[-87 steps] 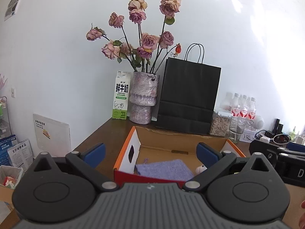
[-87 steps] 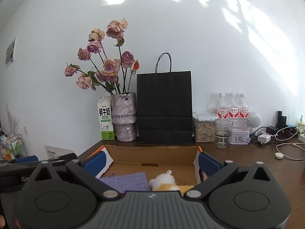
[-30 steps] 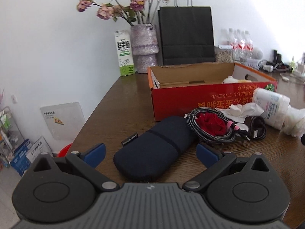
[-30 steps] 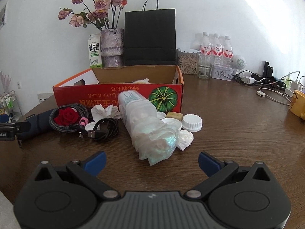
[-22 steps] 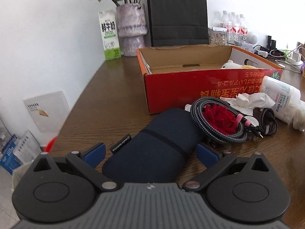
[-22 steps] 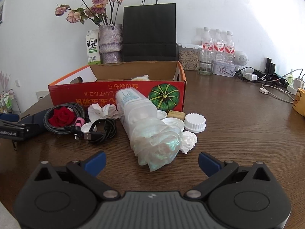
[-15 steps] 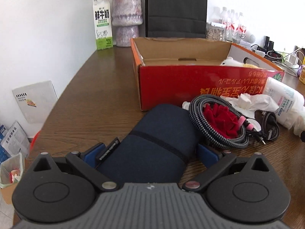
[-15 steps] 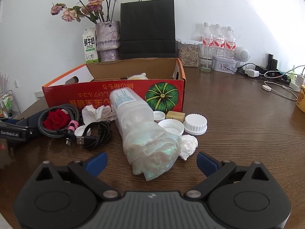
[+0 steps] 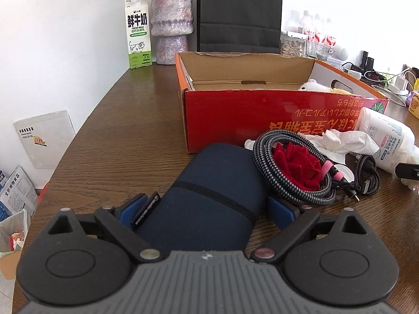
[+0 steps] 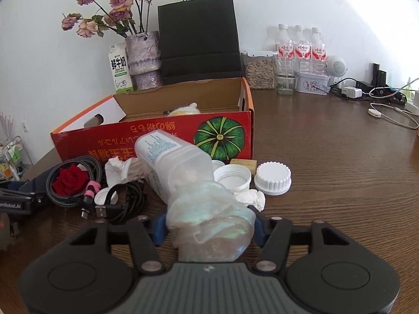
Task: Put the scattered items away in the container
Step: 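Grasp the navy case with the left gripper while the right gripper grasps the plastic bag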
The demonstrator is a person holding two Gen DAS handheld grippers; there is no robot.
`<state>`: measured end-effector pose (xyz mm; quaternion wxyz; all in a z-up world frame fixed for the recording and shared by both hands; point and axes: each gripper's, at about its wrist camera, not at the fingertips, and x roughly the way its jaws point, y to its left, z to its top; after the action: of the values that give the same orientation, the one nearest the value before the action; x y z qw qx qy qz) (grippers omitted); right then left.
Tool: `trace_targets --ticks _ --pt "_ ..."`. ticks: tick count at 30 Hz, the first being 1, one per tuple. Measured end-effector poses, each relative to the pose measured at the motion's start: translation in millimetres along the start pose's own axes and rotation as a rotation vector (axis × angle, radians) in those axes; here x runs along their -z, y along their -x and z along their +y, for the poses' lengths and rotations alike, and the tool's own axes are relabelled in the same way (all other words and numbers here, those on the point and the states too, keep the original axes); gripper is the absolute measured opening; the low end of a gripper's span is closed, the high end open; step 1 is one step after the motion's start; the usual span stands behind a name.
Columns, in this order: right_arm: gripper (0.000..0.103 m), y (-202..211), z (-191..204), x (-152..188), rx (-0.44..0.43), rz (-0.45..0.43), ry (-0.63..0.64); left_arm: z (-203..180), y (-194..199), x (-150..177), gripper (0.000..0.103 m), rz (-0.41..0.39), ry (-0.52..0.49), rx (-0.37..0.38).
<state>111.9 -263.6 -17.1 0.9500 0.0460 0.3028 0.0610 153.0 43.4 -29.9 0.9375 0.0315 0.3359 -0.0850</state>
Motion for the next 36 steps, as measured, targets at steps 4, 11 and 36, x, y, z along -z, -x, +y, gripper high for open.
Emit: trace_targets --ticks 4,11,36 --pt "0.052 3 -1 1 -0.005 -0.007 0.0 0 0 0 0.097 0.0 0.0 0.0" --pt "0.048 7 -1 2 -0.008 -0.017 -0.009 -1 4 2 0.086 -0.016 -0.017 0.018" --pt "0.048 25 4 4 -0.005 -0.045 0.002 7 31 23 0.092 -0.01 0.108 -0.133"
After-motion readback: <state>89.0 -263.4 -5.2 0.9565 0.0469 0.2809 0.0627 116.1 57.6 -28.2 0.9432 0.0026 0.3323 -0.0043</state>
